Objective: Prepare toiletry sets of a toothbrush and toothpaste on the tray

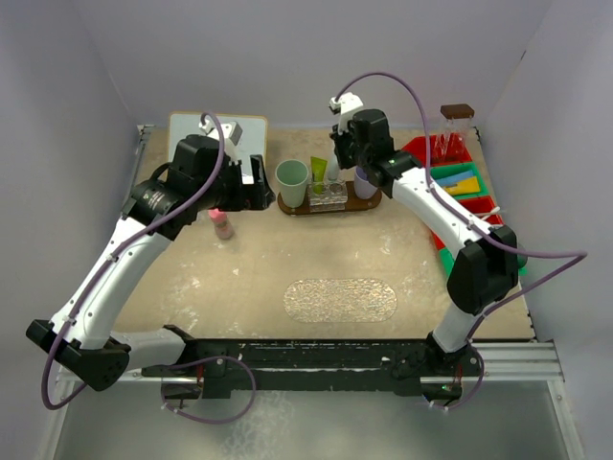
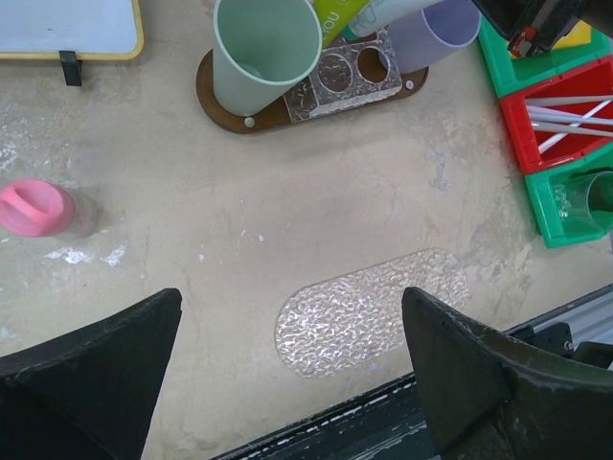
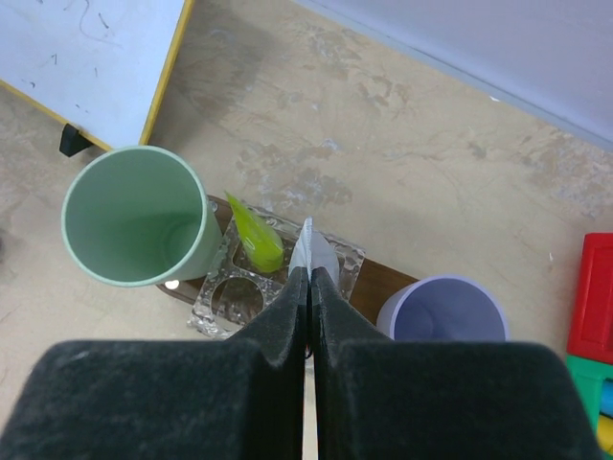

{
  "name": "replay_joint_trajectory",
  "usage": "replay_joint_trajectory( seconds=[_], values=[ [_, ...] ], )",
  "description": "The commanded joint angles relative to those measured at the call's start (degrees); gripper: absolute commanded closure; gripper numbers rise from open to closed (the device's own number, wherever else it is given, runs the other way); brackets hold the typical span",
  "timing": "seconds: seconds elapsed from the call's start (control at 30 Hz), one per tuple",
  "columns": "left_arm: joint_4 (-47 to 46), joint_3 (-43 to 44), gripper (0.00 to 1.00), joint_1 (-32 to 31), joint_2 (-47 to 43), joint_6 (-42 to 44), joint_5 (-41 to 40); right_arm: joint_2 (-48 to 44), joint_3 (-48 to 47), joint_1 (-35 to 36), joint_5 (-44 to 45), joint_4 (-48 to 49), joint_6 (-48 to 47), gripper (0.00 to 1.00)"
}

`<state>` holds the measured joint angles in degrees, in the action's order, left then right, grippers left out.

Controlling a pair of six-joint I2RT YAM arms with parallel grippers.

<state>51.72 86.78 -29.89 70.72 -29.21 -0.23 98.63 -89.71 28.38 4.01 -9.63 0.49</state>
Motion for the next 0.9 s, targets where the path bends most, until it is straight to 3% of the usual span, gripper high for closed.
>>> replay_joint_trajectory(
  seconds=[0.0, 0.87],
  values=[
    [-0.61, 2.68, 0.07, 0.62, -0.01, 1.82, -0.39, -0.50, -1.54, 0.31, 1.59, 5.64, -0.80, 1.00],
    [0.75, 3.66, 0.07, 1.70, 0.25, 2.41, -0.66, 2.77, 2.31, 1.27, 6.26, 9.80, 0.52, 1.00]
  ],
)
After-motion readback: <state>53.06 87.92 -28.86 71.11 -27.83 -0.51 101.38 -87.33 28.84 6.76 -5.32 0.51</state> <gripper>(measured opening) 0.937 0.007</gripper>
